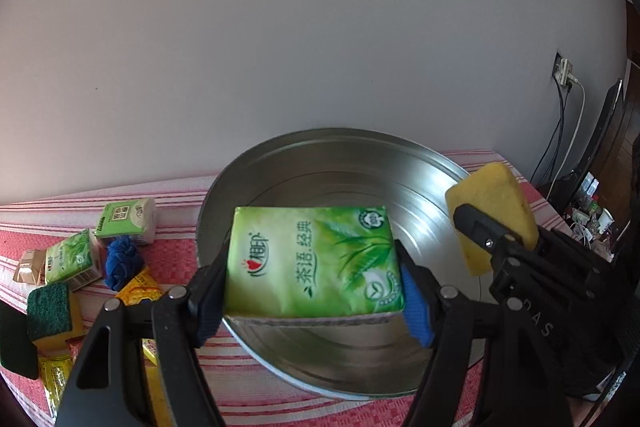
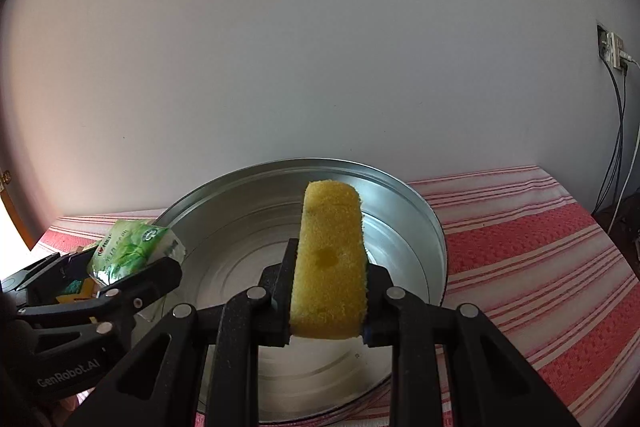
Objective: Organize objects
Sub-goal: 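Carry both items over the tin and release them inside with both tools, then move both tools back toward the remaining items on the cloth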
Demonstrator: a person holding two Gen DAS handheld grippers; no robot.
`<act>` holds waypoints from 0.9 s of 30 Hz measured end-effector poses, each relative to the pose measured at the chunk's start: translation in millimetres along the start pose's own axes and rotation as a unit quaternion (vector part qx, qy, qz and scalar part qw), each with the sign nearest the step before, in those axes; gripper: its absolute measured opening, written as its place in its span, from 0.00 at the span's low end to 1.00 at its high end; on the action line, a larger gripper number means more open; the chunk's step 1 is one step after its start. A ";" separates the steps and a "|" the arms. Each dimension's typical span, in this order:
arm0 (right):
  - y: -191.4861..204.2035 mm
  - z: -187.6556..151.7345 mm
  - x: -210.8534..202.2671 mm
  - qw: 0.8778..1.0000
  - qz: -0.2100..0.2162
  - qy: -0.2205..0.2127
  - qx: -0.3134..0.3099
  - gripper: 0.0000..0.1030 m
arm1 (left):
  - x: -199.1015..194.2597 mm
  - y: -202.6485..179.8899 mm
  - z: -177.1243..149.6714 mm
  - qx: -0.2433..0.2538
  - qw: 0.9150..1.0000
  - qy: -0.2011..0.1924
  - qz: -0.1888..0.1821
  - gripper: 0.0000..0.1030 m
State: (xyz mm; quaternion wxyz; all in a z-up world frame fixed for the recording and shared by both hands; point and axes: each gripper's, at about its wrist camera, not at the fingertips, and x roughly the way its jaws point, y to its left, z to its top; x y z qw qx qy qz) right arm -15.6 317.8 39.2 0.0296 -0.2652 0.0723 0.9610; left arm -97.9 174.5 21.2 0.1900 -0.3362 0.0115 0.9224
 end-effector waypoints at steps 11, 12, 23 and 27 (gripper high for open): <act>2.3 0.9 12.4 1.000 0.003 0.015 0.004 0.27 | 13.8 -0.7 3.7 -0.005 1.000 0.016 0.010 0.72; 1.3 1.0 13.6 1.000 -0.001 0.016 0.004 0.30 | 13.1 1.6 3.2 -0.003 1.000 0.013 0.016 0.73; -5.3 7.9 -16.7 0.997 -0.037 -0.063 0.027 0.82 | -31.6 23.7 5.5 -0.029 0.995 -0.070 0.058 0.99; -1.0 10.4 -22.8 0.995 -0.063 -0.079 0.015 0.86 | -48.6 20.7 -4.4 -0.010 0.993 -0.088 0.073 0.99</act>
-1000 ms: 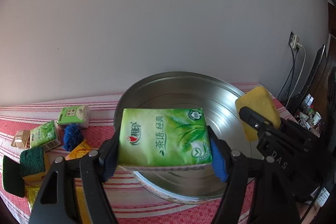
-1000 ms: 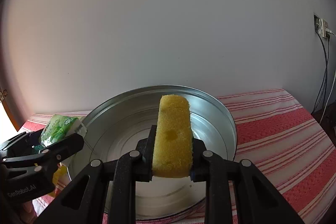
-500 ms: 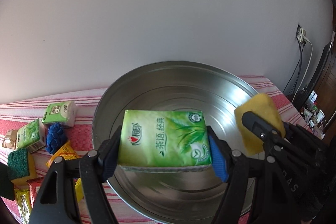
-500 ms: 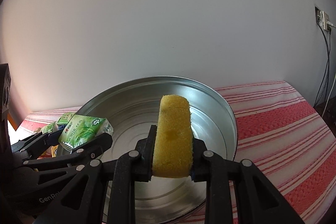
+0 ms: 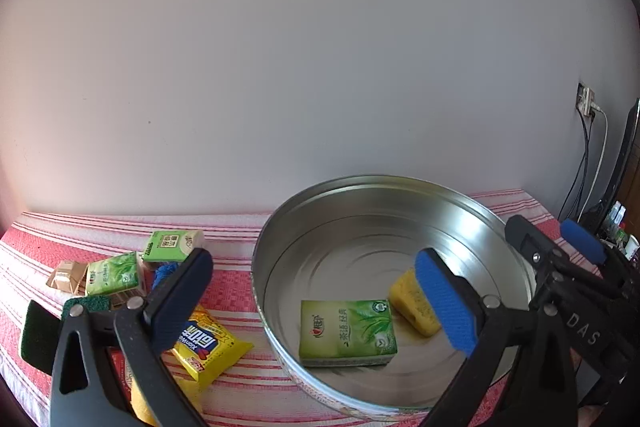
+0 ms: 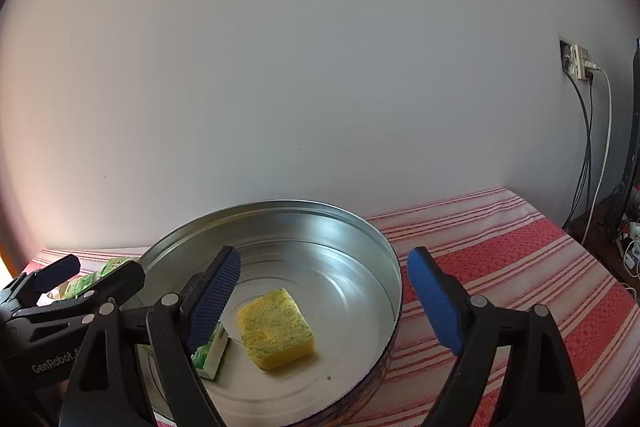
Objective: Organize objects
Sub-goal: 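Move both tools back toward the remaining items on the cloth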
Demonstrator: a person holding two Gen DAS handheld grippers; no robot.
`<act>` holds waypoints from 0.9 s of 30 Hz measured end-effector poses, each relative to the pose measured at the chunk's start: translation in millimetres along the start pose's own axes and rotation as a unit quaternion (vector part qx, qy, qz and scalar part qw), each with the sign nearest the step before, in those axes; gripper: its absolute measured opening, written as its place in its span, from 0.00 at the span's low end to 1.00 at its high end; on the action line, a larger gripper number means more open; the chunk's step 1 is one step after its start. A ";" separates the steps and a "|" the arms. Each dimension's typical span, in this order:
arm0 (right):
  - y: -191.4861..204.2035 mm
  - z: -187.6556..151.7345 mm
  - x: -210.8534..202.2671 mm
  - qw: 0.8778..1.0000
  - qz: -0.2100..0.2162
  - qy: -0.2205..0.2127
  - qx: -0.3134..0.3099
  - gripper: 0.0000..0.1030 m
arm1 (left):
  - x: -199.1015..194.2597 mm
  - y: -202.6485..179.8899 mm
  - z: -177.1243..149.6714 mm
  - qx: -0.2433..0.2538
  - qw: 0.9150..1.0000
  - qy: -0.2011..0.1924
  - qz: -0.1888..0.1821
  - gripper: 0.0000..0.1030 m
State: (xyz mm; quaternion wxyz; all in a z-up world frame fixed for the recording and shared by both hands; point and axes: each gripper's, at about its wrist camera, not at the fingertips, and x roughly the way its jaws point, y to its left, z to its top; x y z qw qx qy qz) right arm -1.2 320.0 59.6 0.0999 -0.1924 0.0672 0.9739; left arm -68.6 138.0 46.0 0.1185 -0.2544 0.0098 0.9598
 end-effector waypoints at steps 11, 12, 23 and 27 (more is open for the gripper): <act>2.4 -0.7 -9.7 1.000 -0.023 -0.019 0.006 0.92 | -30.8 9.7 -19.6 0.016 0.999 -0.026 0.037 0.99; 2.8 -1.2 -10.7 0.999 -0.023 -0.022 0.007 0.92 | -32.4 11.5 -21.1 0.015 0.999 -0.025 0.039 0.99; 24.3 -18.3 -19.8 0.998 -0.045 -0.048 -0.010 0.92 | -50.6 38.7 -42.9 0.003 0.996 -0.036 0.081 0.99; 38.4 -27.8 -24.3 0.996 -0.049 -0.063 -0.029 0.92 | -58.4 46.0 -48.3 0.005 0.995 -0.037 0.087 1.00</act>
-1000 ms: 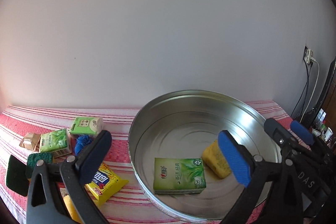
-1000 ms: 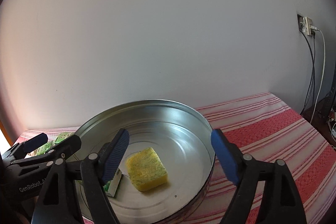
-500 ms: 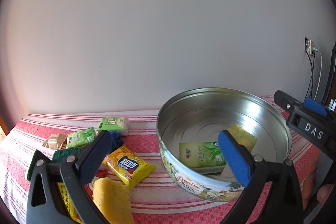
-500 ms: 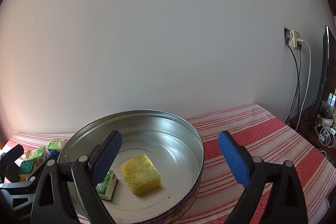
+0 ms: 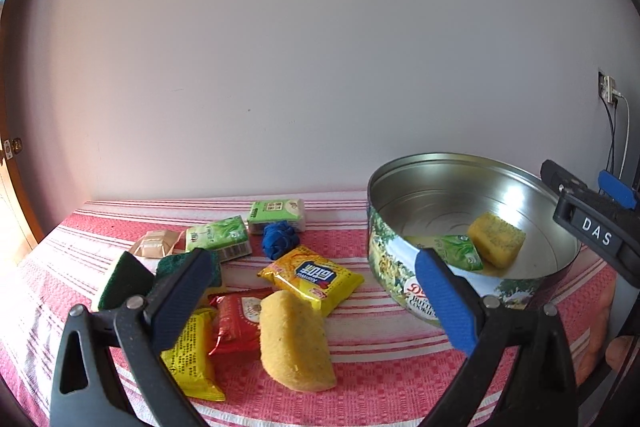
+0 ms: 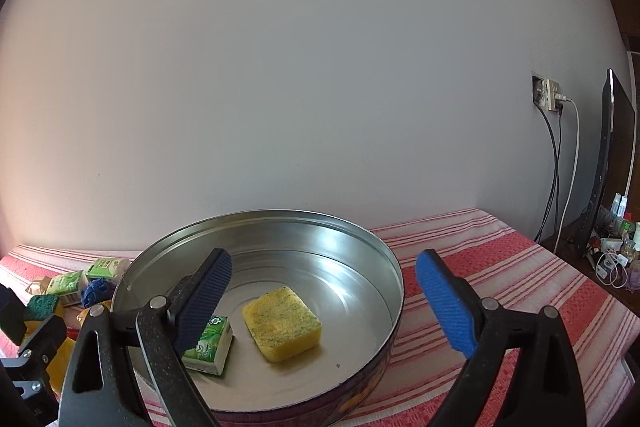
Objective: Organize objects
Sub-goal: 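Move both tools back toward the remaining items on the cloth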
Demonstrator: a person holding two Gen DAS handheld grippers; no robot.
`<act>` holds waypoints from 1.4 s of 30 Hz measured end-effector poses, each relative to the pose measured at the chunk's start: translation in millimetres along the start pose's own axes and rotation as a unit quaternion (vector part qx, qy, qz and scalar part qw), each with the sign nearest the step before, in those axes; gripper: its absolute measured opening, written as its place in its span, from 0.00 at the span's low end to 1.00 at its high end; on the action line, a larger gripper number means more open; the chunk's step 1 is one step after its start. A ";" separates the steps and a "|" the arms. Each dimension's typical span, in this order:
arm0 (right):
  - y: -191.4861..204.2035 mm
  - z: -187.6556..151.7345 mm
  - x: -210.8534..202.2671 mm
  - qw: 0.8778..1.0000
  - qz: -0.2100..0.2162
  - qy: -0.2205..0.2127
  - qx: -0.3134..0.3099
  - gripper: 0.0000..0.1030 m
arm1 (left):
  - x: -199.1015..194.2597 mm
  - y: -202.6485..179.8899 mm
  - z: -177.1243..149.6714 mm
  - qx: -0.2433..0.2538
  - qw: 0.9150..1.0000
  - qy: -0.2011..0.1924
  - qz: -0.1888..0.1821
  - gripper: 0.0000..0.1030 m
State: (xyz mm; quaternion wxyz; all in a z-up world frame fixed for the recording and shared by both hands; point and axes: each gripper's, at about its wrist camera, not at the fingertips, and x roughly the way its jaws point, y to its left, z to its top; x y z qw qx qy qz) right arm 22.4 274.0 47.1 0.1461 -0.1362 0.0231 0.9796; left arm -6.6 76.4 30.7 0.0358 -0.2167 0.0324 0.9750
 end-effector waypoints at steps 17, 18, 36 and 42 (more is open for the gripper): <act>30.1 -13.2 -15.3 1.000 0.010 0.005 -0.023 0.92 | -15.7 50.1 -18.2 -0.023 1.000 0.014 0.010 0.99; 31.6 -13.6 -17.0 1.000 0.011 0.005 -0.022 0.92 | -16.4 53.1 -18.9 -0.024 1.000 0.014 0.012 0.99; 59.3 -25.6 -41.3 0.996 0.078 0.044 -0.005 0.92 | -25.1 123.1 -40.1 -0.051 0.996 0.072 0.029 0.99; 88.8 -34.3 -45.1 0.986 0.138 0.086 -0.022 0.92 | -22.9 159.1 -51.9 -0.064 0.991 0.112 0.044 0.99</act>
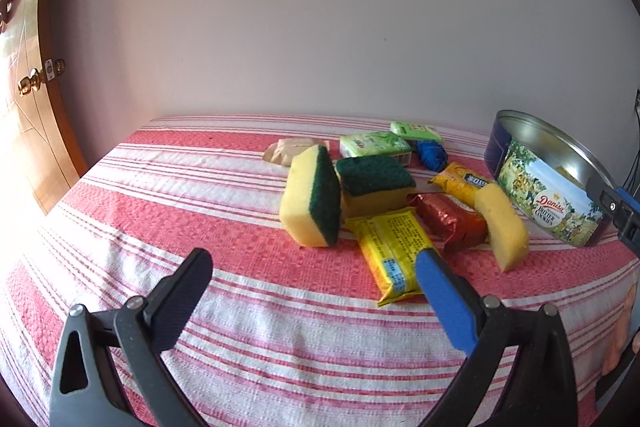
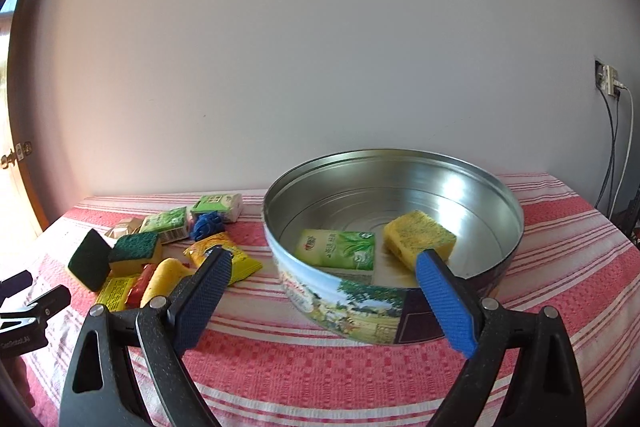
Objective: Organize objects
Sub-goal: 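Move both tools back toward the remaining items on the cloth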
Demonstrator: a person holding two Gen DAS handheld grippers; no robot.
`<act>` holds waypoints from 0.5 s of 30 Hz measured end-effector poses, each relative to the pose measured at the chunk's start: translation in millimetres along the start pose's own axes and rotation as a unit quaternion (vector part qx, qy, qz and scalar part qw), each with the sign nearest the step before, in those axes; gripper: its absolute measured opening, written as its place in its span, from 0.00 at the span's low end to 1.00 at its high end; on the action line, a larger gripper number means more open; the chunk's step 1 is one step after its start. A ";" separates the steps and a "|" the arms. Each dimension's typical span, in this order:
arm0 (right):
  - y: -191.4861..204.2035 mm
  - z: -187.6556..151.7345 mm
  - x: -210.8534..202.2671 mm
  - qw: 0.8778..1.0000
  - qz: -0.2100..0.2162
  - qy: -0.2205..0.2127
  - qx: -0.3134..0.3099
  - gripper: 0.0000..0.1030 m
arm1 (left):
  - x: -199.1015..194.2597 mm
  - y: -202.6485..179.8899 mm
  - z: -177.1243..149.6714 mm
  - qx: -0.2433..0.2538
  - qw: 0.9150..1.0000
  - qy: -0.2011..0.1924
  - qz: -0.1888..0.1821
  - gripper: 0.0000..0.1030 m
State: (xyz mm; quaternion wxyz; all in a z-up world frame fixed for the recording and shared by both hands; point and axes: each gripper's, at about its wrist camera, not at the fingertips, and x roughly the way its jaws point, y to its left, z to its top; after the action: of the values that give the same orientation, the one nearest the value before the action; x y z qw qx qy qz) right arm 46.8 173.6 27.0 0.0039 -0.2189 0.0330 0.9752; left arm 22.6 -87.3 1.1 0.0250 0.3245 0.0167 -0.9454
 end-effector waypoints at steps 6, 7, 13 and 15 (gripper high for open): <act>37.3 -6.4 22.6 0.994 0.080 0.074 0.000 0.92 | 10.2 9.4 -1.1 0.003 1.000 0.028 0.000 0.99; 44.6 -7.4 26.4 0.992 0.090 0.085 -0.004 0.92 | 10.0 9.9 -1.9 0.004 1.000 0.030 -0.003 0.99; 84.3 -13.8 49.0 0.983 0.109 0.135 -0.059 0.89 | 17.7 -0.4 1.4 0.007 0.999 0.047 -0.026 0.99; 91.5 -15.4 59.8 0.979 0.107 0.156 -0.071 0.80 | 22.0 -8.6 3.8 0.012 0.998 0.052 -0.034 0.99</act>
State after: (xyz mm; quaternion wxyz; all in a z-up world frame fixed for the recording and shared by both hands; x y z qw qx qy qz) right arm -2.7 80.8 -6.8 -0.1214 -0.3630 -0.0123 0.9238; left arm 2.4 -79.7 -9.3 -0.0123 0.3728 0.0183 -0.9276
